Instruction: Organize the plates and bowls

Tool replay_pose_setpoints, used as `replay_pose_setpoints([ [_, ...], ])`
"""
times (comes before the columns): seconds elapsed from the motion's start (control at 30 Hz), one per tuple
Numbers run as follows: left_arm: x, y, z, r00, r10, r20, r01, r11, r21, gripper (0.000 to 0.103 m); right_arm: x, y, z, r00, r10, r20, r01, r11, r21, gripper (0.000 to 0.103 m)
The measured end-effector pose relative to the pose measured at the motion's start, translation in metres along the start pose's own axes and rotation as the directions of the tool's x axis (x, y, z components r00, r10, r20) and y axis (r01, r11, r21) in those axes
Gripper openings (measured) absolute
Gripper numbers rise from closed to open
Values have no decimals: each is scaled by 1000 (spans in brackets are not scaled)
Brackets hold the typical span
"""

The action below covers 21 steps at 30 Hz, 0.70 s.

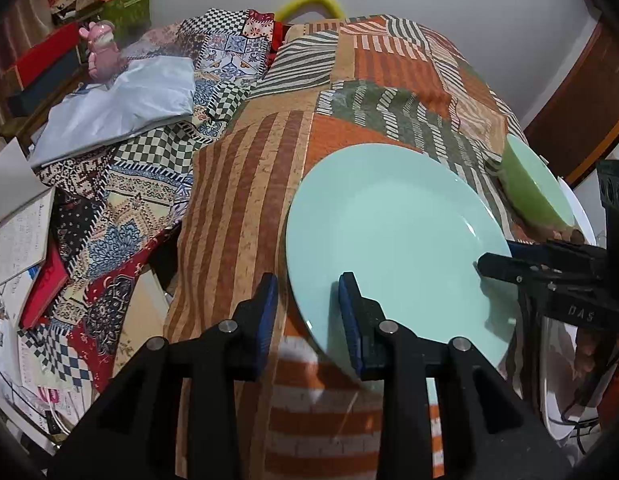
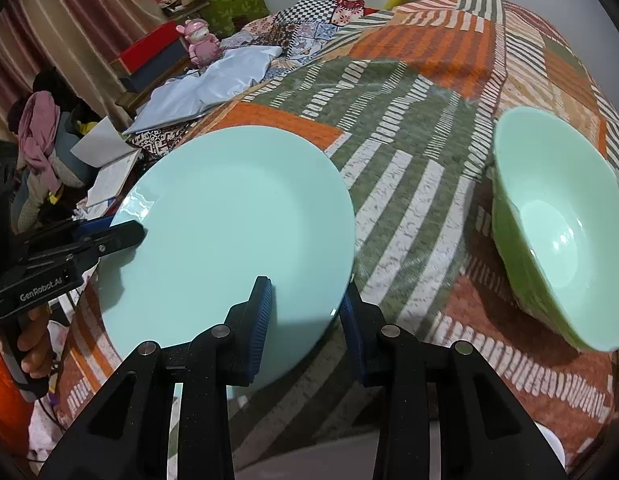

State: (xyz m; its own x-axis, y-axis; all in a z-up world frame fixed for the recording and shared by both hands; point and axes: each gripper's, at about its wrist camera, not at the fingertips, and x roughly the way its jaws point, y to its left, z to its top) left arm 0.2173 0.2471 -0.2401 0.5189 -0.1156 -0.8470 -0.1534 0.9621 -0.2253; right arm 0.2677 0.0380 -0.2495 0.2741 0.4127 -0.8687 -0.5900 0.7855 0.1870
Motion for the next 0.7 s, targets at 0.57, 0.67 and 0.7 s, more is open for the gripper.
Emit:
replay_pose_setpoints([
  [0.57,-15,-12,-2,999,33,32,-33,999,15,31,-19,0,-8,998,32,59,-32,999,5,26],
  [0.67,-24,-17,-5,999,34,42,-34,999,18,31,-27,0,-10,996,36,77,-36,999,8,26],
  [0.7,-27,-18,-5,998,34,46,-35,999,19,31,-31,-1,-12,996,35,86,-36,999,6,26],
])
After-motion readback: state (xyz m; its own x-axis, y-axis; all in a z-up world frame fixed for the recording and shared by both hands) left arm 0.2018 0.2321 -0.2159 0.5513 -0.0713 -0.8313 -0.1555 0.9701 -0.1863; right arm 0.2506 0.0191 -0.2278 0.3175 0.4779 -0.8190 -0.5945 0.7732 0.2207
